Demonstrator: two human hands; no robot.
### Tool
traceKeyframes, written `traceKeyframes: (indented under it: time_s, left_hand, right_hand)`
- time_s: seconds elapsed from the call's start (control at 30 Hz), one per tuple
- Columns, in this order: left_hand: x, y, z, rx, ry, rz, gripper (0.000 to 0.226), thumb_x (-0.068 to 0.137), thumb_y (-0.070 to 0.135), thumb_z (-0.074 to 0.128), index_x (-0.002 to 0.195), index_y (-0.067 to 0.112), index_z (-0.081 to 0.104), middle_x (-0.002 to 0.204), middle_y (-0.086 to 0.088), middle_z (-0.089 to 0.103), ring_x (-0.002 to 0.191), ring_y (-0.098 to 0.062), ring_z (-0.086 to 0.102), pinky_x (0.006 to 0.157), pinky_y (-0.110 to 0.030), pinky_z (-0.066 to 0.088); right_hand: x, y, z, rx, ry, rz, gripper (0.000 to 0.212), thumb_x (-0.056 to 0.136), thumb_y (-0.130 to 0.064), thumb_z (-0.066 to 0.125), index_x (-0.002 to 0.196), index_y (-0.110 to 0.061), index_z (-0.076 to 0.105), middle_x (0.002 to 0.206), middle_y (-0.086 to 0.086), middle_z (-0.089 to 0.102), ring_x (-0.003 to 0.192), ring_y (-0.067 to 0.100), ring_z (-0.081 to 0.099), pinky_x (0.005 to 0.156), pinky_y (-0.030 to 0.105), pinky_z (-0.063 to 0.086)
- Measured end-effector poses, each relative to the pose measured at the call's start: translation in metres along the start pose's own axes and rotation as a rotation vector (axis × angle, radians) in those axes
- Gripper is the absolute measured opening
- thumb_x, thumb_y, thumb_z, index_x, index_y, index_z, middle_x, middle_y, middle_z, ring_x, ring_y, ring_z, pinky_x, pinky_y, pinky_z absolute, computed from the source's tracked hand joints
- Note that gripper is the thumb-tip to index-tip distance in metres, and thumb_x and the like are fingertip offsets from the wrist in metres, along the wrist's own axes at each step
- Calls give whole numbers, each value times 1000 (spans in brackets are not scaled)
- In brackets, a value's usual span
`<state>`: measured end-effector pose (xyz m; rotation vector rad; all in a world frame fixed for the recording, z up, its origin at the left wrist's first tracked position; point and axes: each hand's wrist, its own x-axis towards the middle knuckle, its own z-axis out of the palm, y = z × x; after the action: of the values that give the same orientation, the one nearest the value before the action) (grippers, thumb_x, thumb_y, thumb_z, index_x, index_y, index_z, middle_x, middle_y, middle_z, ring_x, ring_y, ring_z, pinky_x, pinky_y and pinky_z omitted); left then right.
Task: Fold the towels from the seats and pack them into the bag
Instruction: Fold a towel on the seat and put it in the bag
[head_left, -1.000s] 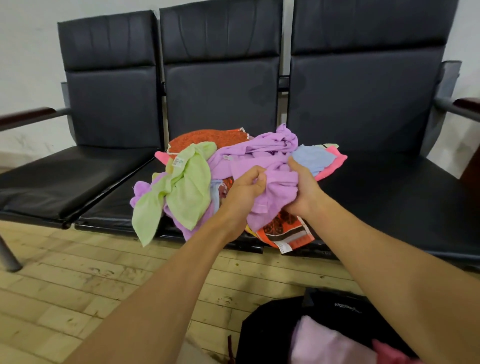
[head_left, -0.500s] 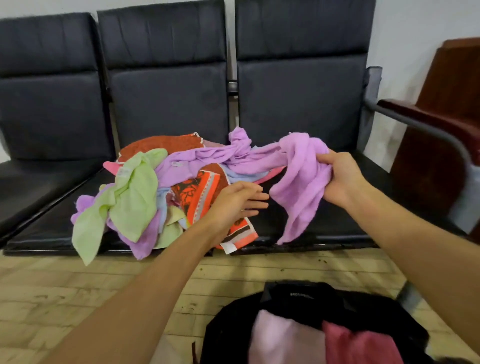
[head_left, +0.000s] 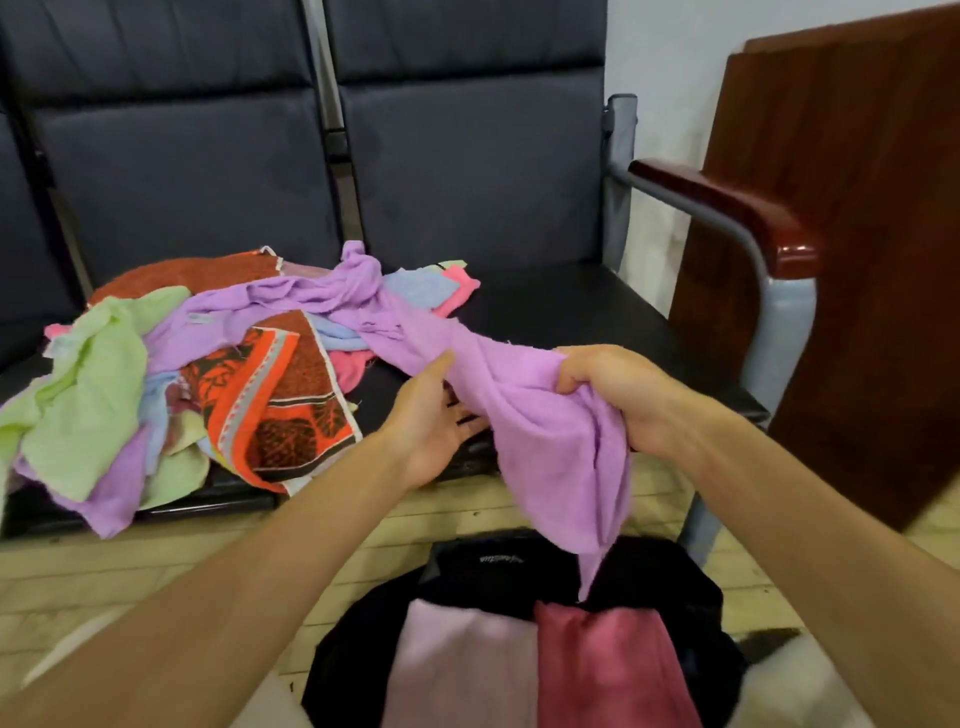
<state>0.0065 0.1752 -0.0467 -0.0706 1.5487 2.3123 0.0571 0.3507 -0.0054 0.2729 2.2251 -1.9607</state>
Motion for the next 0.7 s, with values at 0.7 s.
traceKeyframes:
  time_s: [0.7]
  left_hand:
    - [-53,6,10,228,-226,-22,47,77,18,49,121,8,63,116,-11,66,105,-24,61,89,-40,48]
  right_hand:
    - [-35,31,6,-36,-242,-69,35,90,-30,62,118,-10,66,115,5,71,109,21,66,100,41,49]
